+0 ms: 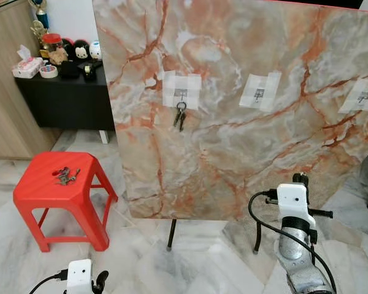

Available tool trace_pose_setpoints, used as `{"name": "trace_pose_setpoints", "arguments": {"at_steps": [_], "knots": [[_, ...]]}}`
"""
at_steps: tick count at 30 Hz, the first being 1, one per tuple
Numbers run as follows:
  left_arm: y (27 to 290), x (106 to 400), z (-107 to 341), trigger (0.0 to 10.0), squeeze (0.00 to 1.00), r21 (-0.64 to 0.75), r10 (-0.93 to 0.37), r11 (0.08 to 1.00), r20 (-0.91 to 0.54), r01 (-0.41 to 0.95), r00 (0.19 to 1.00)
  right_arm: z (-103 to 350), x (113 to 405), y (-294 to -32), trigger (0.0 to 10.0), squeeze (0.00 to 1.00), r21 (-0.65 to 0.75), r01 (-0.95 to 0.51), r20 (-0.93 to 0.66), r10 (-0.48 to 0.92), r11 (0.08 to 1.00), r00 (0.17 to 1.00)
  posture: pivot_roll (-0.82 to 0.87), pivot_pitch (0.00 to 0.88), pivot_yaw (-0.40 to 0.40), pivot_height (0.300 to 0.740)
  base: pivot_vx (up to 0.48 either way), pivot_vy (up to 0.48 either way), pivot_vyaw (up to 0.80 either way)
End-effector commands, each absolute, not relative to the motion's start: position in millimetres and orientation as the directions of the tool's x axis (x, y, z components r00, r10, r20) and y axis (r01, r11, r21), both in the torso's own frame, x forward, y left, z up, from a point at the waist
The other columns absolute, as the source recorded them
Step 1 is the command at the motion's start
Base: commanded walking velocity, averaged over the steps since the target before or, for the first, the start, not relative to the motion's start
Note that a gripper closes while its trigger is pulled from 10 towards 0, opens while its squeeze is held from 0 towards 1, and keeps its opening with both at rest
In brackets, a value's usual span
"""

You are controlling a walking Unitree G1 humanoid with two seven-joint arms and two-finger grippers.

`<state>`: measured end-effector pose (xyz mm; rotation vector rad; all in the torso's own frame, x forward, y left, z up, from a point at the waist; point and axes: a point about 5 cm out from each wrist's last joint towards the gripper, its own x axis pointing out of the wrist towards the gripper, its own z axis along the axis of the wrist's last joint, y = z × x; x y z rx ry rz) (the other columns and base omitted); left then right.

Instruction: Hang keys on a hook

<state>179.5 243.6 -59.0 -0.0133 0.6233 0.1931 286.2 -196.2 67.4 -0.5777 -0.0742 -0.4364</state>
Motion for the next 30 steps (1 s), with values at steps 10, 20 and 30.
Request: {"name": "trace_pose_setpoints", "arguments": {"at_steps": [10,20,30], "knots": [[241.8,178.8,-60.4,10.0,0.00,0.028,0.172,0.981,-0.581,-0.192,0.796,63.3,294.6,-184.1,10.0,0.00,-0.426,0.332,0.084,-0.329,0.842,0.941,0.05,0.058,-0.109,0.740,0.000,0.000,0.00],[245.9,165.6,-68.1,10.0,0.00,0.042,0.201,0.973,-0.631,-0.226,0.749,49.5,292.6,-182.9,10.0,0.00,-0.242,0.310,-0.057,-0.332,0.919,0.941,0.05,0.036,-0.112,0.740,0.000,0.000,0.00],[251.1,145.4,-76.1,10.0,0.00,0.059,0.226,0.966,-0.672,-0.253,0.705,74.0,293.0,-185.2,10.0,0.00,-0.452,0.362,0.187,-0.310,0.815,0.932,0.05,0.007,-0.112,0.740,0.000,0.000,0.00]]}}
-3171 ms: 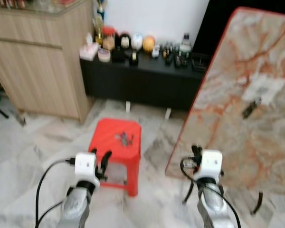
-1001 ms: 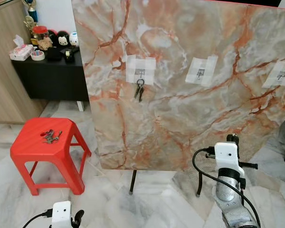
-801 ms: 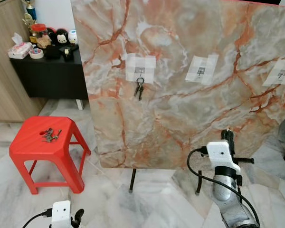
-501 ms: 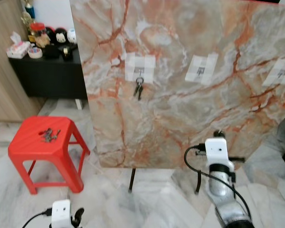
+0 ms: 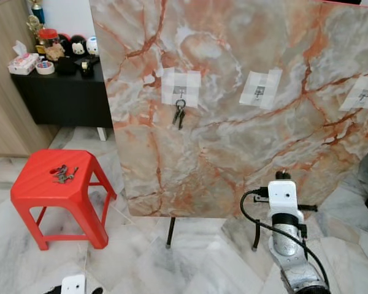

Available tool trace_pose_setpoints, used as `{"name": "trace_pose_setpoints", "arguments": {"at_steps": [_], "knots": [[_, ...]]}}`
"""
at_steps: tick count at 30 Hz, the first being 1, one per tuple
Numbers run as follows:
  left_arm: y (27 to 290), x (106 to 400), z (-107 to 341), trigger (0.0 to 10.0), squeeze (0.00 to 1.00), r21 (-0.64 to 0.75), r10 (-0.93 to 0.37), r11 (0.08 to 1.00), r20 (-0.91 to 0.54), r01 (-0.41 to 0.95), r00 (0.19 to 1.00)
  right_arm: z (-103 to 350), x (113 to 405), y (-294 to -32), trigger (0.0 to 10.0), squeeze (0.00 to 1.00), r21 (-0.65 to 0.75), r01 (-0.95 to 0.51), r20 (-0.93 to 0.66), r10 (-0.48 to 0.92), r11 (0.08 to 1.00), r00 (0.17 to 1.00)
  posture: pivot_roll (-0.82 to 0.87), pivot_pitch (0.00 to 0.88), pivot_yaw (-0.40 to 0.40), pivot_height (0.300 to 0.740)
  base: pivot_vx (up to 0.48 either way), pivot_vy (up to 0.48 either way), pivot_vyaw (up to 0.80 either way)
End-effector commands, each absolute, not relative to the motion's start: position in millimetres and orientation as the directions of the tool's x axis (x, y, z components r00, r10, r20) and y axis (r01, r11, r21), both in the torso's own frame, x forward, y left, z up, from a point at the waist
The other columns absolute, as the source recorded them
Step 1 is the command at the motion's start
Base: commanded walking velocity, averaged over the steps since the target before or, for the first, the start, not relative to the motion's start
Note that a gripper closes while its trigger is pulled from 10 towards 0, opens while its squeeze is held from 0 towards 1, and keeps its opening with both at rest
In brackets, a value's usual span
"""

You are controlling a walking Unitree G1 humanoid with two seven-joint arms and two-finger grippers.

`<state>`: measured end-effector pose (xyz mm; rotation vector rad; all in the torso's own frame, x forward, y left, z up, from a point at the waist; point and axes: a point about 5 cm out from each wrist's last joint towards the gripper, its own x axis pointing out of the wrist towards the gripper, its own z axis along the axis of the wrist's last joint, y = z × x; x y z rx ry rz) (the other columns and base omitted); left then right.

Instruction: Hang keys on a hook

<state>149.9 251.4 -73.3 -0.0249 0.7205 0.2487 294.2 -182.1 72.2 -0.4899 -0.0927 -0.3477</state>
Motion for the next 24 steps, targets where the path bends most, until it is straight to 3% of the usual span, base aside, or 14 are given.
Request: {"name": "trace_pose_setpoints", "arguments": {"at_steps": [1,8,13,24], "knots": [[251.4,145.2,-76.0,10.0,0.00,0.058,0.227,0.965,-0.672,-0.255,0.705,74.3,293.4,-184.6,10.0,0.00,-0.451,0.356,0.188,-0.303,0.819,0.934,0.05,0.007,-0.112,0.740,0.000,0.000,0.00],[251.9,146.2,-75.2,10.0,0.00,0.060,0.226,0.966,-0.666,-0.252,0.711,81.8,293.4,-179.2,10.0,0.00,-0.584,0.372,0.284,-0.248,0.721,0.926,0.06,0.000,-0.112,0.740,0.000,0.000,0.00],[254.4,151.0,-72.2,10.0,0.00,0.052,0.231,0.964,-0.650,-0.260,0.725,78.6,294.1,-178.1,10.0,0.00,-0.535,0.349,0.249,-0.251,0.770,0.935,0.06,0.000,-0.112,0.740,0.000,0.000,0.00],[252.2,151.0,-73.0,10.0,0.00,0.046,0.227,0.964,-0.654,-0.261,0.722,79.4,292.8,-175.4,10.0,0.00,-0.573,0.354,0.270,-0.238,0.739,0.933,0.05,0.019,-0.112,0.740,0.022,0.000,0.00]]}}
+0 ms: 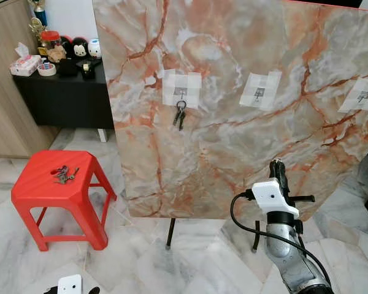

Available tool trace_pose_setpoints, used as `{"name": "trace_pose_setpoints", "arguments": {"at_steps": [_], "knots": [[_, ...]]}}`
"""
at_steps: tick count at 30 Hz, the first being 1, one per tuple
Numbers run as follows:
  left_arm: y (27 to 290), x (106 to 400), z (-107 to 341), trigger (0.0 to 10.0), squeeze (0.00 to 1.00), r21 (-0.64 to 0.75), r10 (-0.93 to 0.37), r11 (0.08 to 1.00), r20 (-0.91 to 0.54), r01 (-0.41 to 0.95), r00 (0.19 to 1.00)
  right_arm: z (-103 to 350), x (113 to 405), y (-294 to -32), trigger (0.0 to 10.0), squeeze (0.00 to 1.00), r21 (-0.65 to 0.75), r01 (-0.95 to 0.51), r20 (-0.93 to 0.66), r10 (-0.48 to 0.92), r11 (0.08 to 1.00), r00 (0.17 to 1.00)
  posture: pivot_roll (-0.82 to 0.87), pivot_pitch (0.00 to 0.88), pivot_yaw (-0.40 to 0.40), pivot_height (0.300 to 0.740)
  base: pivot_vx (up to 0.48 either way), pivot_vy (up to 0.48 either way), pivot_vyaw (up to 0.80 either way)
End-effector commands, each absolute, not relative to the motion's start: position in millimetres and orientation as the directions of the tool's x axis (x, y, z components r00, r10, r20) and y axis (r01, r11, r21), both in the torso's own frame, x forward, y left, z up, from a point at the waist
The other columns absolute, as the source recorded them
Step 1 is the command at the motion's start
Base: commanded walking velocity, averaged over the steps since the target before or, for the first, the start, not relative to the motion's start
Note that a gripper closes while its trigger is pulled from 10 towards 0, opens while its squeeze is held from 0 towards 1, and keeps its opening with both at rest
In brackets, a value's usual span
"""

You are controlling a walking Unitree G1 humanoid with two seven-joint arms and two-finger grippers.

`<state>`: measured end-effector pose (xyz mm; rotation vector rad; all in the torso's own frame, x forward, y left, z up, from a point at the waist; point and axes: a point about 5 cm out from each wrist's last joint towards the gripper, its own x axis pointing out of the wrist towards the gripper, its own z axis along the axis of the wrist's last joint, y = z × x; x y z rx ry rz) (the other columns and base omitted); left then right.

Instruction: Hang keys on a hook

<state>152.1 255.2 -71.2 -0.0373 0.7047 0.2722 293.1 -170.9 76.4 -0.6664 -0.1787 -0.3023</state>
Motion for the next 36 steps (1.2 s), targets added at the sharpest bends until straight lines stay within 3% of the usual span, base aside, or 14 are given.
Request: {"name": "trace_pose_setpoints", "arguments": {"at_steps": [1,36], "knots": [[252.1,150.7,-73.2,10.0,0.00,0.046,0.227,0.964,-0.654,-0.262,0.722,79.3,293.0,-176.1,10.0,0.00,-0.576,0.354,0.268,-0.238,0.737,0.933,0.05,0.019,-0.113,0.740,0.244,0.000,0.00],[245.7,156.4,-72.3,10.0,0.00,0.029,0.209,0.968,-0.643,-0.249,0.737,79.3,293.9,-172.2,10.0,0.00,-0.567,0.328,0.259,-0.215,0.755,0.942,0.05,0.034,-0.118,0.740,0.304,0.000,0.00]]}}
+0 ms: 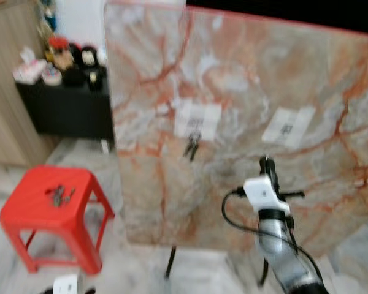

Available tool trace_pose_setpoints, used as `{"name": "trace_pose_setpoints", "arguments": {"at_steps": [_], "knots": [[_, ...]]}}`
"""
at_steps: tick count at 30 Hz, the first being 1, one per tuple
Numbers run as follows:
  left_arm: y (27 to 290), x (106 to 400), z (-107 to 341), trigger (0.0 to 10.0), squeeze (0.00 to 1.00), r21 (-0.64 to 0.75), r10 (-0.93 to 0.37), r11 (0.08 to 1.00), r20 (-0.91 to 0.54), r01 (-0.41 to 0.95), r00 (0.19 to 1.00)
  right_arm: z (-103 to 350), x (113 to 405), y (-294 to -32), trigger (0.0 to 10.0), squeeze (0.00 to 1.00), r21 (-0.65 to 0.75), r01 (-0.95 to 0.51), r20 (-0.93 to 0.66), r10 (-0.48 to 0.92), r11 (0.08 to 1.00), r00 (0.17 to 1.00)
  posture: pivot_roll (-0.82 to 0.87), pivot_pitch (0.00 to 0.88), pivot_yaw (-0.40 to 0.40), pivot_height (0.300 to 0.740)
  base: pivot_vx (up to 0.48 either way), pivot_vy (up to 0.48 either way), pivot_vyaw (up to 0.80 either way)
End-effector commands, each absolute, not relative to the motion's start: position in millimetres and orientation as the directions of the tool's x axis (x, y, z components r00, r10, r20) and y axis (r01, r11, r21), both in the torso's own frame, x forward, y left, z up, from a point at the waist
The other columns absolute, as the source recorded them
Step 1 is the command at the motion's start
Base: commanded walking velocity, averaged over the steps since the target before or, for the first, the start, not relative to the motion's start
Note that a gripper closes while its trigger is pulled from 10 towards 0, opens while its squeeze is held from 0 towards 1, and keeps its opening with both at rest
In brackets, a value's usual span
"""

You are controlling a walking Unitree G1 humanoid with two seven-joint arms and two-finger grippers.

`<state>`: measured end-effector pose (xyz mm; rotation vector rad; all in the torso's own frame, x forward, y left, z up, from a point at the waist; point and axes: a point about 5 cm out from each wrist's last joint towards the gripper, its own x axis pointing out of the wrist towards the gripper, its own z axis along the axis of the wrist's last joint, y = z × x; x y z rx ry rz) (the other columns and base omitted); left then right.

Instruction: Hang keys on a hook

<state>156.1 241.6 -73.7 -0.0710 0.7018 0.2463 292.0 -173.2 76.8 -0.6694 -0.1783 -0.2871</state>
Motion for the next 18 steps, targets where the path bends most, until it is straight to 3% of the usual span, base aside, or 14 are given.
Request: {"name": "trace_pose_setpoints", "arguments": {"at_steps": [1,8,18], "knots": [[245.6,156.4,-72.4,10.0,0.00,0.030,0.208,0.968,-0.643,-0.247,0.737,79.3,293.9,-172.3,10.0,0.00,-0.568,0.331,0.259,-0.218,0.754,0.941,0.05,0.034,-0.118,0.740,0.000,0.000,0.00],[244.3,155.8,-72.8,10.0,0.00,0.028,0.201,0.970,-0.643,-0.240,0.739,76.9,290.8,-177.0,10.0,0.00,-0.534,0.362,0.247,-0.268,0.764,0.931,0.05,0.036,-0.116,0.740,0.000,0.000,0.00],[243.7,156.4,-72.7,10.0,0.00,0.030,0.190,0.974,-0.645,-0.225,0.740,89.5,291.1,-184.0,10.0,0.00,-0.571,0.448,0.348,-0.292,0.688,0.891,0.05,0.029,-0.114,0.740,0.000,0.000,0.00]]}}
